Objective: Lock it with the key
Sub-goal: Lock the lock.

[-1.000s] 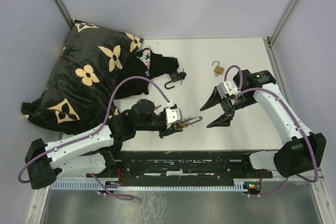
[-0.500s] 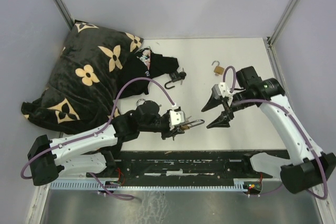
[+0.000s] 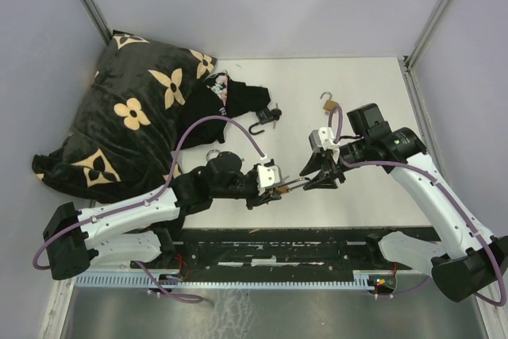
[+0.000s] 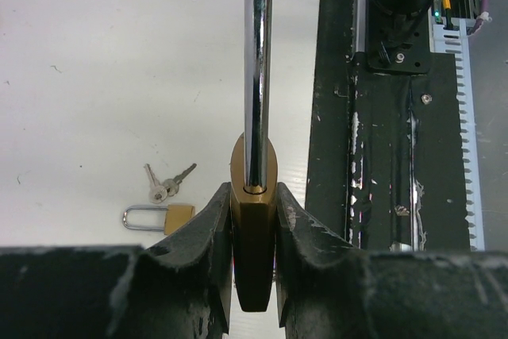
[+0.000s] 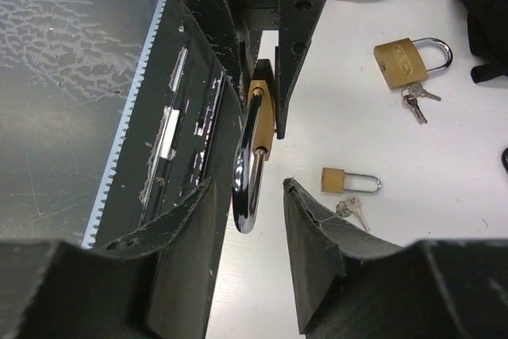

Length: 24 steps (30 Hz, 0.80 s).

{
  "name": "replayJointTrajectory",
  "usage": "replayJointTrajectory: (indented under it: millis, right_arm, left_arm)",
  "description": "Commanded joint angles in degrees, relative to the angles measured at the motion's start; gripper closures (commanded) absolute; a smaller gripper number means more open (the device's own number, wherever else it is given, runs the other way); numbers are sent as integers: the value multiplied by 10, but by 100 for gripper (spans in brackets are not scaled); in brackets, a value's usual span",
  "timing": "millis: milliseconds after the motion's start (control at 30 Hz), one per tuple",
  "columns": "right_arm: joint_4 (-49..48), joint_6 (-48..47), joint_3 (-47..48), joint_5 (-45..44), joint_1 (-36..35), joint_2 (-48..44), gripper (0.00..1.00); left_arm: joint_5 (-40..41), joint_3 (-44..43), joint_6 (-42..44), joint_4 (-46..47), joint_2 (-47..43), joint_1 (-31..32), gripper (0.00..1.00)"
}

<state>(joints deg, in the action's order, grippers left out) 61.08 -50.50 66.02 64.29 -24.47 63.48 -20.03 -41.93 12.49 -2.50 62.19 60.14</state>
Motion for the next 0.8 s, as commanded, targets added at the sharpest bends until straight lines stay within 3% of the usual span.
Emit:
replayJointTrajectory:
  millis: [0, 133, 400, 633, 767]
  right_arm:
    - [-31, 25, 0, -2, -5, -8, 56]
    - [-37, 28, -3, -2, -5, -9, 64]
    - [-40, 30, -6, -5, -12, -3, 65]
    - [-28, 19, -3, 0, -16, -4, 96]
    - [16, -18, 17, -3, -16, 5, 98]
  left_arm:
    - [-16, -11, -21, 74, -8, 2, 97]
    - [-17, -12, -25, 75, -8, 2, 97]
    - [-18, -9, -31, 82, -12, 2, 97]
    - [-15, -3, -45, 97, -12, 2, 96]
    - [-13, 5, -62, 115, -12, 2, 95]
